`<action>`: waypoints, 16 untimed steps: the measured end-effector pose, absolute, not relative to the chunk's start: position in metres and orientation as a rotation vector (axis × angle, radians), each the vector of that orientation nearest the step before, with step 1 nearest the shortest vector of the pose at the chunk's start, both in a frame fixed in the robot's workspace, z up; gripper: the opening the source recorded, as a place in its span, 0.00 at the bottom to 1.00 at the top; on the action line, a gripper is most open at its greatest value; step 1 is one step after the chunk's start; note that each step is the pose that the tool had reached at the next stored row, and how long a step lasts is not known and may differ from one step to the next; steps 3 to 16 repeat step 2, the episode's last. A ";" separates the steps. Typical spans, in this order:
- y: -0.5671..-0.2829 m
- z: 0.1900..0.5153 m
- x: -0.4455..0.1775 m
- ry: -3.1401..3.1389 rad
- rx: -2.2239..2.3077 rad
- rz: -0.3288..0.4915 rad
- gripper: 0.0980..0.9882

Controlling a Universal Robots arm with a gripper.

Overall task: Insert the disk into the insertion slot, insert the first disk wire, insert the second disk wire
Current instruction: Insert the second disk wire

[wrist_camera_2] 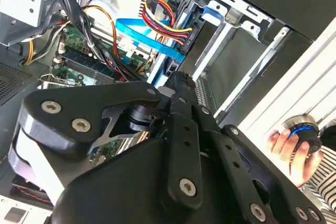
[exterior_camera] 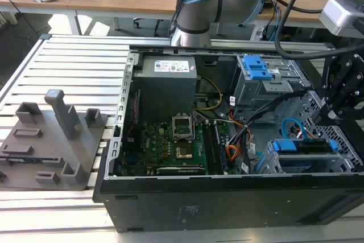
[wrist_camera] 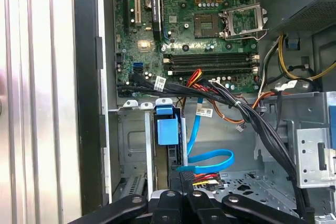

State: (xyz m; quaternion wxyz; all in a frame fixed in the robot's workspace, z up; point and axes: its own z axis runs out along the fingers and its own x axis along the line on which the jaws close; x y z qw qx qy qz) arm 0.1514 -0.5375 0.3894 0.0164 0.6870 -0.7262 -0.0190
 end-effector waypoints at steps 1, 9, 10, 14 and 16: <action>-0.537 0.389 0.151 -2.258 2.136 -0.059 0.01; -0.537 0.389 0.151 -2.258 2.136 -0.059 0.01; -0.537 0.389 0.151 -2.258 2.136 -0.059 0.01; -0.537 0.389 0.151 -2.258 2.136 -0.059 0.01; -0.537 0.389 0.151 -2.258 2.136 -0.059 0.01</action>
